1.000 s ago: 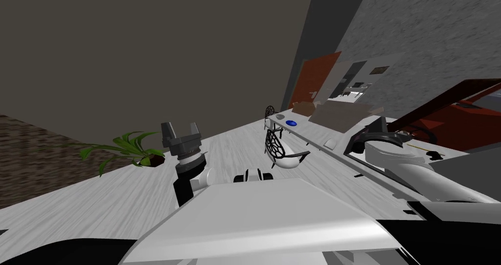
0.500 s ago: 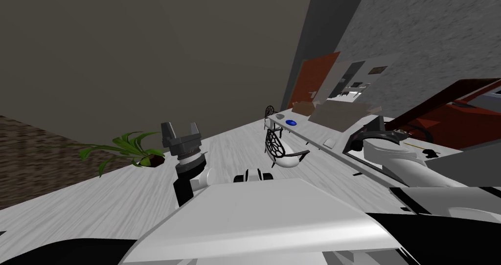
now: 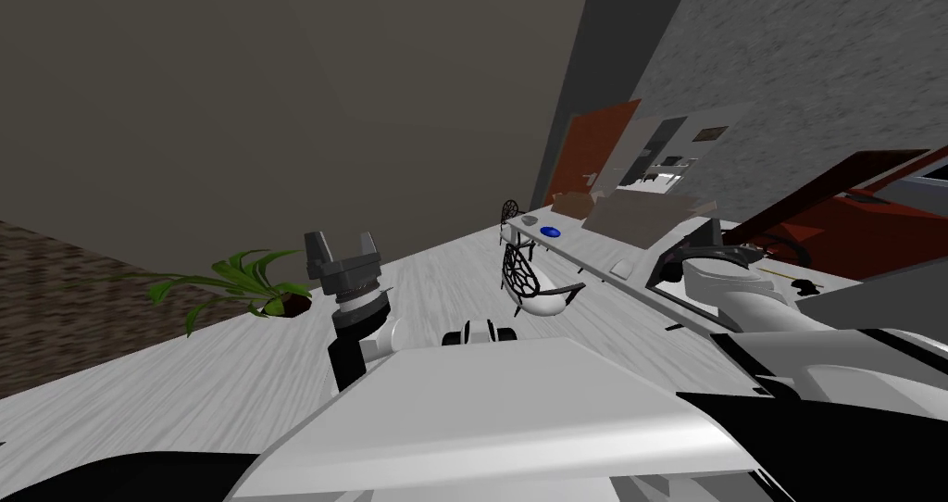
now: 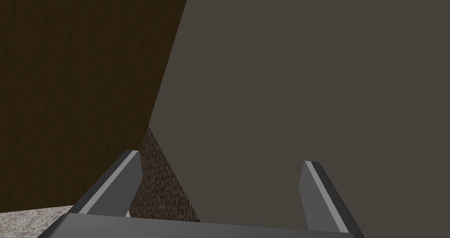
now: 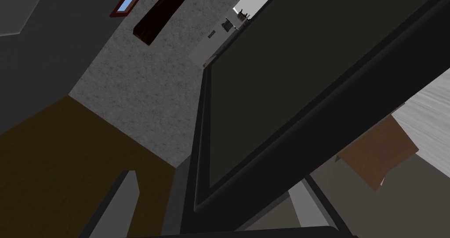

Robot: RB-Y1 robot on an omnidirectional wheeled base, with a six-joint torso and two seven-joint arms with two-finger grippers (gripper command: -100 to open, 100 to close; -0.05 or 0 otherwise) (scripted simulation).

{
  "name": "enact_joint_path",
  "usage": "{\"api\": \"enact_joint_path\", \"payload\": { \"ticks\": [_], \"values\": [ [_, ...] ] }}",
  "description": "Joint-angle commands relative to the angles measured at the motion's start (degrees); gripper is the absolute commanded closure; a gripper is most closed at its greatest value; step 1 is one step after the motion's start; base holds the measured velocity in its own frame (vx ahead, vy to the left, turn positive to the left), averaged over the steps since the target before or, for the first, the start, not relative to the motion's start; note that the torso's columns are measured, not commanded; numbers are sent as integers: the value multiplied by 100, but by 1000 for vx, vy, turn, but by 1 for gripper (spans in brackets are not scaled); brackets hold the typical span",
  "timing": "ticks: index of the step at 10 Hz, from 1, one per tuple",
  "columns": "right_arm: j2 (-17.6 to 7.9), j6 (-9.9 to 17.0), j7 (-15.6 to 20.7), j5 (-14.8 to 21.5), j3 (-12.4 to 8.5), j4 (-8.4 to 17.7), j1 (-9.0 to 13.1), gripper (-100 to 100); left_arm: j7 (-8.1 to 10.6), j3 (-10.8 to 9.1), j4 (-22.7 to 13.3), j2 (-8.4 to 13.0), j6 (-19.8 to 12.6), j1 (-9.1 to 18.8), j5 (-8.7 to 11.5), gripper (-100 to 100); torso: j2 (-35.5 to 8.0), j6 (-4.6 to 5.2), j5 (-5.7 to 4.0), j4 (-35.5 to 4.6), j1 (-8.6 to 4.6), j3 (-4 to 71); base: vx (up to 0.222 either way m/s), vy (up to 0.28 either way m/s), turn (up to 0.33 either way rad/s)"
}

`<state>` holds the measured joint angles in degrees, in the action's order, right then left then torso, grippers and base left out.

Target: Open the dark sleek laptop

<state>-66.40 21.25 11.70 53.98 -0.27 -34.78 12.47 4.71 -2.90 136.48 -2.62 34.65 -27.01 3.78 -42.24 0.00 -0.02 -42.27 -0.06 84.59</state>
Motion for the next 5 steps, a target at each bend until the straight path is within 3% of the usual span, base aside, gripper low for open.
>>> {"api": "enact_joint_path", "payload": {
  "ticks": [1,2,3,5],
  "values": [
    [41,-303,-57,40,203,113,213,-100,0,0,0,0,0,0,0,0,-8,1,2,-2,8,-5,-27,32,-31],
    [41,-371,-89,303,203,388,464,-100,0,0,0,0,0,0,0,0,-9,-2,5,-3,13,-5,-18,24,5],
    [41,-371,-89,303,203,609,662,-100,0,0,0,0,0,0,0,0,-5,-1,5,-2,10,-3,-8,11,6],
    [41,-371,-89,303,203,730,662,-100,0,0,0,0,0,0,0,0,-1,2,-1,0,-1,-1,0,0,0]
  ]
}}
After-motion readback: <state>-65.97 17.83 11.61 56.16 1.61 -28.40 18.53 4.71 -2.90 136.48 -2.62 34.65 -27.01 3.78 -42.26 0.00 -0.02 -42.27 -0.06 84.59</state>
